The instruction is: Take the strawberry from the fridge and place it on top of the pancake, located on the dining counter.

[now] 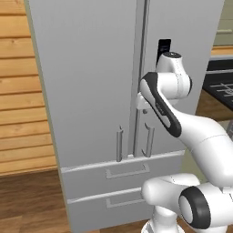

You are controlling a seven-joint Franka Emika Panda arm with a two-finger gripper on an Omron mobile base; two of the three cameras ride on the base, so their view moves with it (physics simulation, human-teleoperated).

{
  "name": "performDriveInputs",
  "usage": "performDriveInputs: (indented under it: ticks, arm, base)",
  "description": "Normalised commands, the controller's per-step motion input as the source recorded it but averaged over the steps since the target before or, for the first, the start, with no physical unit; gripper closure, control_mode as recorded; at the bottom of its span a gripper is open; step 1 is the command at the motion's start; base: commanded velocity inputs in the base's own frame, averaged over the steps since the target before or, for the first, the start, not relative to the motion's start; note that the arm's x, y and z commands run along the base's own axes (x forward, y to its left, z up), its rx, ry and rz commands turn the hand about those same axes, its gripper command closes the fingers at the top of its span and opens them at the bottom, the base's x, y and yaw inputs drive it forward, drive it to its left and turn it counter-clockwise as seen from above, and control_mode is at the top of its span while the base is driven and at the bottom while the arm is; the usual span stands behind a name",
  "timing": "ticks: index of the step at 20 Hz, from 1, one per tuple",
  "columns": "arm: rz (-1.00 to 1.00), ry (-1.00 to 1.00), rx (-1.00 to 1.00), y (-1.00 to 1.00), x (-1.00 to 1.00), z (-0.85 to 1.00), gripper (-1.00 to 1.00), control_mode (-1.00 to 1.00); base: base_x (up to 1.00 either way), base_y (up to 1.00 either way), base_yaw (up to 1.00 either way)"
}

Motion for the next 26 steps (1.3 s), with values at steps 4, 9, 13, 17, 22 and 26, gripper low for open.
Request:
performDriveInputs:
  ticks: [4,9,13,17,22,26]
  arm:
    - [0.0,0.0,0.0,0.0,0.0,0.0,-1.0,1.0]
    - [0.0,0.0,0.0,0.0,0.0,0.0,-1.0,1.0]
    - [0.0,0.0,0.0,0.0,0.0,0.0,-1.0,1.0]
    - [0.0,0.0,0.0,0.0,0.0,0.0,-1.0,1.0]
    - [0.0,0.0,0.0,-0.07,0.03,-0.2,-1.0,-1.0]
    - [0.01,-0.03,0.03,-0.36,0.26,-0.65,-1.0,-1.0]
  base:
    - [0.0,0.14,-0.01]
    - [-0.05,0.15,0.0]
    - [-0.47,0.15,0.0]
    - [-0.6,0.06,0.0]
    - [-0.09,0.0,0.0]
    - [0.0,0.0,0.0]
